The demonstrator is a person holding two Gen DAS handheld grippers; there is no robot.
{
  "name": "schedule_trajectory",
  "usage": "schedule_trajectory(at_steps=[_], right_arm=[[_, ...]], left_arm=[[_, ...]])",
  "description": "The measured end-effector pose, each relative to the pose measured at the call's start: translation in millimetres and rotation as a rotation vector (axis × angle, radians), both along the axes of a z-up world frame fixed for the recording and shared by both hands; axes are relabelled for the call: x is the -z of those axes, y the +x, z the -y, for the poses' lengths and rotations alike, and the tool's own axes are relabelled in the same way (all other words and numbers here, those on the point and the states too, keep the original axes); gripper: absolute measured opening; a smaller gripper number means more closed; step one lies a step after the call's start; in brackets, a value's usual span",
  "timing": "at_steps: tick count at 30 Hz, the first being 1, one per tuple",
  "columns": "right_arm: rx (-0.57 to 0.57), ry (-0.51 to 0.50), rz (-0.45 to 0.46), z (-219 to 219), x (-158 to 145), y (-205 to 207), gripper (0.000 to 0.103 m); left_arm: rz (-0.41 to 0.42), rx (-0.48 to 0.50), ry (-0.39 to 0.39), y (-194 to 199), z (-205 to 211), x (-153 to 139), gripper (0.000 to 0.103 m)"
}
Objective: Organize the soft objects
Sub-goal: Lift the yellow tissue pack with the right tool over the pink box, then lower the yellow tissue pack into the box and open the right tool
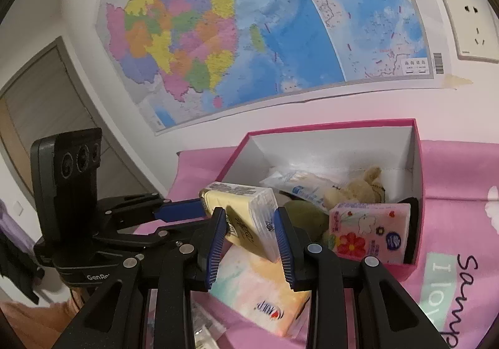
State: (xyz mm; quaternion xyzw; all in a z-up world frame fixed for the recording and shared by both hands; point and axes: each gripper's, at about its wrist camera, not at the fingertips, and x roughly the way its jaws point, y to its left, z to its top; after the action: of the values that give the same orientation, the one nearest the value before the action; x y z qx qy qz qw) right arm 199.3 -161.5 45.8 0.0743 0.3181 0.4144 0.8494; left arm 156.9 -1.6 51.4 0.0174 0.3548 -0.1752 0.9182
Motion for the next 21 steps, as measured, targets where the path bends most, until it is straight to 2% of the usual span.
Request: schedule_trajectory(at_steps=[14,21], right_arm=[[0.056,-0.016,-0.078,-8.4,23.9,35.7,0.032],[0.107,-0.050,-0.072,-12.2,26.8,40.4,0.035]], left_arm=[[-0.075,-0.050,0.035,41.2,0.8,12.9,0.036],[-0.110,-0.093,0.020,52.7,-3.0,18.5,0.036]])
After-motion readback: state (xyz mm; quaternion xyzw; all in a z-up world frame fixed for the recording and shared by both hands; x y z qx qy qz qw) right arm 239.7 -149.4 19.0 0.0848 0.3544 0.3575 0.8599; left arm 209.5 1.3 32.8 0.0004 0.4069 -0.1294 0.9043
